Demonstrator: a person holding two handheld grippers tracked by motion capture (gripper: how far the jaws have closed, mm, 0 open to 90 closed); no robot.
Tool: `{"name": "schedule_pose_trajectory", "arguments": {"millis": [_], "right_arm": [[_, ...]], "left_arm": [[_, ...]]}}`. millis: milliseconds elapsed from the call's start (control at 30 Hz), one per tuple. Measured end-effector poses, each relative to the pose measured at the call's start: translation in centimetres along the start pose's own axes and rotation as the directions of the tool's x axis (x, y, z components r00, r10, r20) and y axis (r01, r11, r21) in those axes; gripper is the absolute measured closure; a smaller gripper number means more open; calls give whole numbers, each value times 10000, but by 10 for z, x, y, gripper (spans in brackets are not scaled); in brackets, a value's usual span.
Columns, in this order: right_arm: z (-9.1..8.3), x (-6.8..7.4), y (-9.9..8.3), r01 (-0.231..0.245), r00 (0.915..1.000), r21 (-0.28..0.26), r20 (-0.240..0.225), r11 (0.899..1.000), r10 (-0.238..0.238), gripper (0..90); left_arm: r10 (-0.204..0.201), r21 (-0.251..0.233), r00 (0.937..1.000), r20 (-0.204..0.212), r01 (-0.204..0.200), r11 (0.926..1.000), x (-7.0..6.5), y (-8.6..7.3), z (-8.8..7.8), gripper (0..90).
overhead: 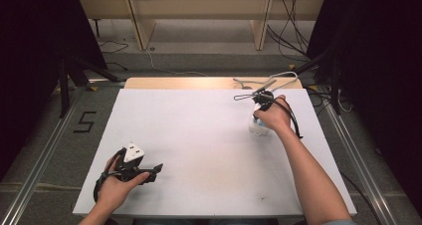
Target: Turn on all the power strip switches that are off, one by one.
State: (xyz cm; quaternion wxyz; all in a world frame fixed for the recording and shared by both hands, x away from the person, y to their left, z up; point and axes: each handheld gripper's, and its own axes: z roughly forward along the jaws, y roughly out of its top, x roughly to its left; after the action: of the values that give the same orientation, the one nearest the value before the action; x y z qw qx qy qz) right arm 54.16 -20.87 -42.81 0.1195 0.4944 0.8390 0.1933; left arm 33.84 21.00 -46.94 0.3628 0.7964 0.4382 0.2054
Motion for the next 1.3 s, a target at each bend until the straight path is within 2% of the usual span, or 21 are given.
{"name": "schedule_pose_trajectory", "arguments": {"millis": [333,833,1300], "right_arm": [[2,1,1,61,10000,327,55,9994,-62,900],[3,1,3,43,10000,477,60,9989,-46,900],[6,7,7,343,9981,732,482,9967,-379,900]], "left_arm": [[1,1,10000,2,-1,10000,0,0,0,209],[13,-48,10000,0,-13,10000,-1,0,0,209],[37,-60,10000,12,-37,10000,-1,0,-1,210]]}}
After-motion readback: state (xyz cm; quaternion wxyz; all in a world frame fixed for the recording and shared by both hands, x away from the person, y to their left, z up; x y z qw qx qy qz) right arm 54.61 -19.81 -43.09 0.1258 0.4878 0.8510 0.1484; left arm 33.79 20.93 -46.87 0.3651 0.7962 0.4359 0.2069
